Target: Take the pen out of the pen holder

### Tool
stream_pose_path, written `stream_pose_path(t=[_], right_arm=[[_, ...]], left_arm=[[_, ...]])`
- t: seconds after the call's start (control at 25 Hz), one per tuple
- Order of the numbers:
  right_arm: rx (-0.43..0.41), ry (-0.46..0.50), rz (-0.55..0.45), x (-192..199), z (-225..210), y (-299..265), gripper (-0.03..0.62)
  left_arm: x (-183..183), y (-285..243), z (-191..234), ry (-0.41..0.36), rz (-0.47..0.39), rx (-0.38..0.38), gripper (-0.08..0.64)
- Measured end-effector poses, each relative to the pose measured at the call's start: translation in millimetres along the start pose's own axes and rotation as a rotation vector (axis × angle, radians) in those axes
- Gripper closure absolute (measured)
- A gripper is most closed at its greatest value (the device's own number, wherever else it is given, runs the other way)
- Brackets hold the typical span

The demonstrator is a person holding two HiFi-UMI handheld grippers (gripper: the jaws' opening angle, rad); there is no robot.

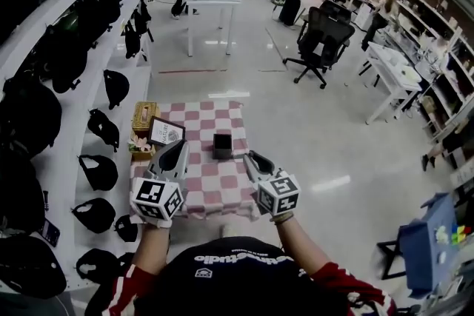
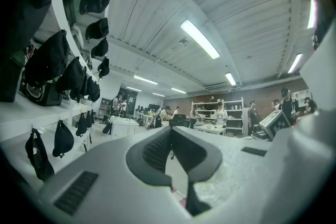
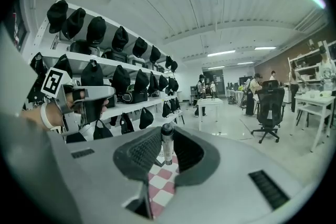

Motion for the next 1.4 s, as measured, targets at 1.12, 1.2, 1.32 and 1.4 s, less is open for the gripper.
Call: stream_pose_path(t=[1.12, 1.2, 1.32, 1.4], right_arm=[[0.085, 0.046, -0.158, -35.0, 47.3, 59.4, 0.52], [0.082, 0.049, -0.157, -35.5, 49.2, 58.6, 0.519], [0.077, 0.049, -0.155, -35.0, 51.2, 57.5, 0.518], [0.073, 0.05, -0.15, -36.3, 52.0, 56.8, 0.52]], left_arm=[[-11.8, 69.2, -8.1, -0.013, -0.038, -0.013, 0.554], [-11.7, 70.6, -8.9, -0.015, -0.038, -0.01, 0.554], [-10.3, 72.7, -8.6, -0.014, -0.038, -0.011, 0.554], [-10.6, 72.4, -8.3, -0.013, -0.036, -0.012, 0.554]])
Point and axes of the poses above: the fingertips, and each gripper's own axes: y backward along the fingers, z to its left, x out of its underside, the point moved 9 cm from there along y, backward along the fingers, and after that the axes turned 3 degrees about -x, right-handed, at the moved point
